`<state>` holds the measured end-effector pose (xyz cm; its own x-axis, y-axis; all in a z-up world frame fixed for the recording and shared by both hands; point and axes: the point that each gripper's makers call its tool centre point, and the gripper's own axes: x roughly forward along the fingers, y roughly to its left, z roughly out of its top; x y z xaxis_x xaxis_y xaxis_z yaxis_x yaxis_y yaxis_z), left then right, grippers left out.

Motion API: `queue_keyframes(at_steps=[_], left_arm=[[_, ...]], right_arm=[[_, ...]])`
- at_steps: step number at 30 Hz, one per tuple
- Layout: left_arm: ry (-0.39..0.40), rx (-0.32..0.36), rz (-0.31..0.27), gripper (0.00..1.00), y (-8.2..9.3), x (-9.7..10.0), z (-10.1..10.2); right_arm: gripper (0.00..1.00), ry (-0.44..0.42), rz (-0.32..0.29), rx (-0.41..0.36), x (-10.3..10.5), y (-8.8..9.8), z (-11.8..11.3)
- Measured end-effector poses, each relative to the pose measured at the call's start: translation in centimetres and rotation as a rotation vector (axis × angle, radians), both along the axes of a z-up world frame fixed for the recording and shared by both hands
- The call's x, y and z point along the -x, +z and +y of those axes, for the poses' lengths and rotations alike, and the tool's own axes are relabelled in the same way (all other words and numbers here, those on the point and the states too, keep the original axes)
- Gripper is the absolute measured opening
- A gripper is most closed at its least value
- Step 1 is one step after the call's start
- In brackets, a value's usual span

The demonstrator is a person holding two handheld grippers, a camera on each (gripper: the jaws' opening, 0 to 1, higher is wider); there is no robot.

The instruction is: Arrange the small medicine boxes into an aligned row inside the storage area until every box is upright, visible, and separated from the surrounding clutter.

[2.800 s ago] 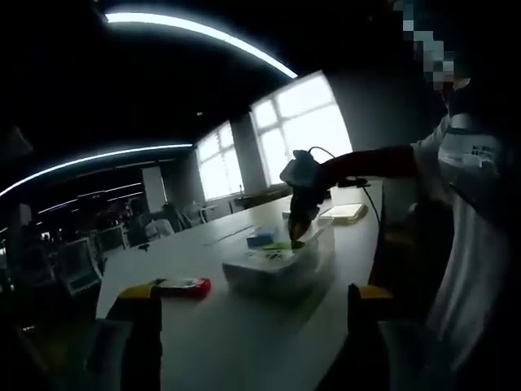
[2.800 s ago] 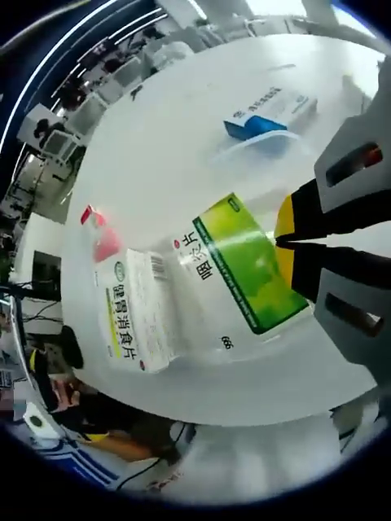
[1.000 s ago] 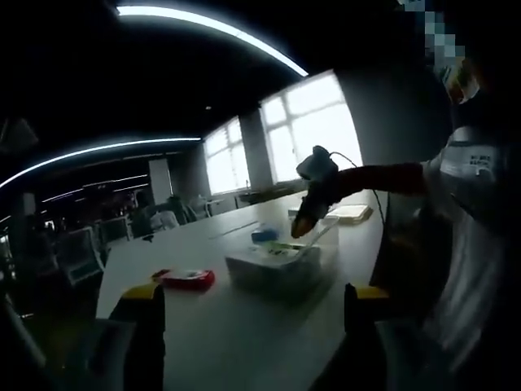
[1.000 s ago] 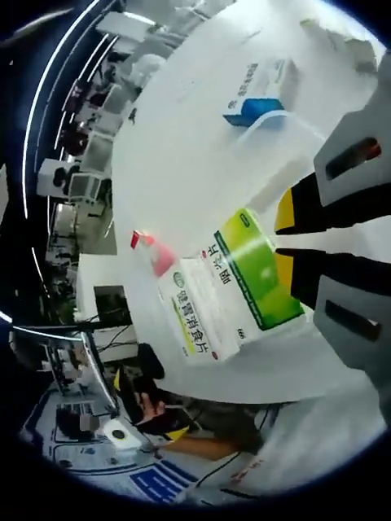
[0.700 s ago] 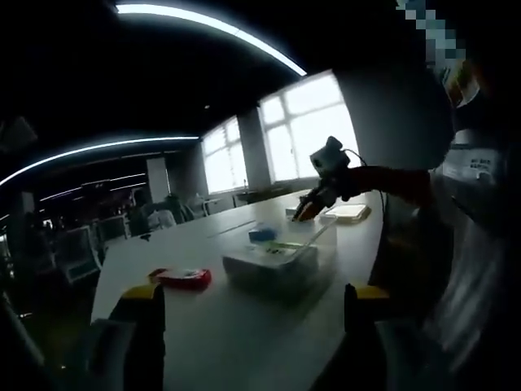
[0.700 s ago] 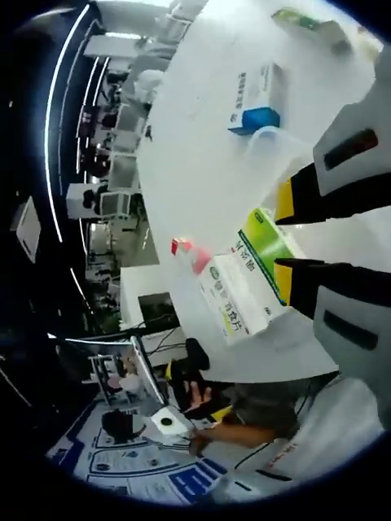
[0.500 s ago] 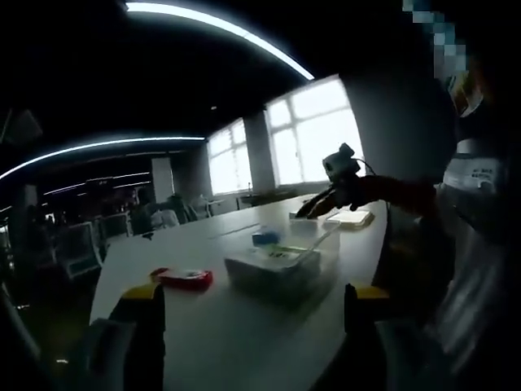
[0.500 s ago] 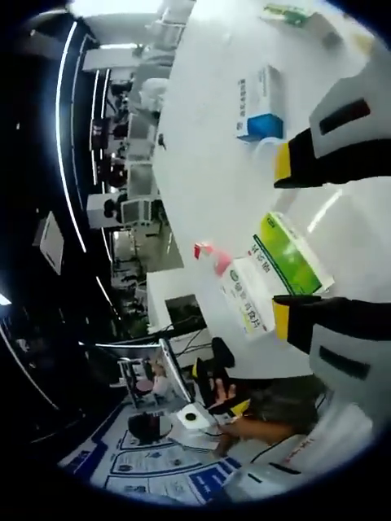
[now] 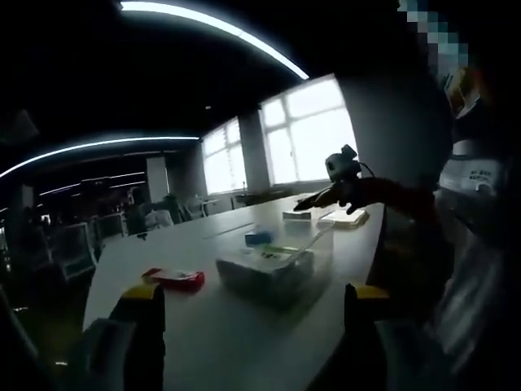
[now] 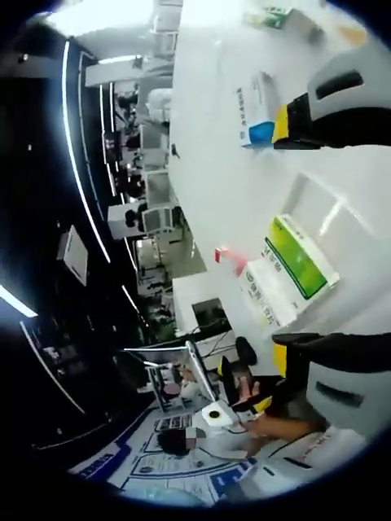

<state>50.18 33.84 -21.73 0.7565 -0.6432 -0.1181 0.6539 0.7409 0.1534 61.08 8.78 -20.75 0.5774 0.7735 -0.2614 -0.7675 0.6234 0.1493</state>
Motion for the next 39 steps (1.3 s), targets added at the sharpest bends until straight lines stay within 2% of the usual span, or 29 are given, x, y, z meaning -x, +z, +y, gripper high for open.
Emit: queue_keyframes(at_steps=[3,8,10,11,13,17,21,25,31,39], left_arm=[[0.013,0.000,-0.001,0.91,0.1,0.0,0.4],[0.007,-0.014,-0.006,0.91,0.3,0.0,0.4],[0.006,-0.011,-0.008,0.91,0.4,0.0,0.5],[0.006,-0.009,-0.008,0.91,0.4,0.0,0.5],[0.005,-0.006,-0.009,0.91,0.4,-0.1,0.5],[0.018,-0.037,0.005,0.91,0.0,0.0,0.7],[0.023,-0.028,0.006,0.91,0.2,-0.2,0.6],[0.018,-0.035,0.003,0.91,0.2,-0.4,0.3],[0.012,-0.033,0.009,0.91,0.2,-0.8,0.1],[0.000,-0.031,-0.029,0.91,1.3,-0.8,-0.6]], right_arm=[[1.00,0.003,-0.041,0.039,0.3,-0.4,-0.1],[1.00,-0.019,-0.091,0.054,0.5,-0.2,-0.6],[1.00,0.006,-0.122,0.083,0.9,-0.4,-0.5],[1.00,-0.002,-0.127,0.105,1.1,-0.5,-0.8],[1.00,0.004,-0.126,0.109,1.6,-0.6,-0.7],[1.00,-0.001,-0.162,0.121,2.2,-0.1,-0.7],[1.00,-0.006,-0.182,0.124,3.0,0.1,-0.6],[1.00,-0.019,-0.193,0.113,3.7,0.2,-1.1],[1.00,-0.060,-0.174,0.107,4.0,-0.5,-2.8],[1.00,-0.110,-0.163,0.120,4.2,-0.5,-5.0]])
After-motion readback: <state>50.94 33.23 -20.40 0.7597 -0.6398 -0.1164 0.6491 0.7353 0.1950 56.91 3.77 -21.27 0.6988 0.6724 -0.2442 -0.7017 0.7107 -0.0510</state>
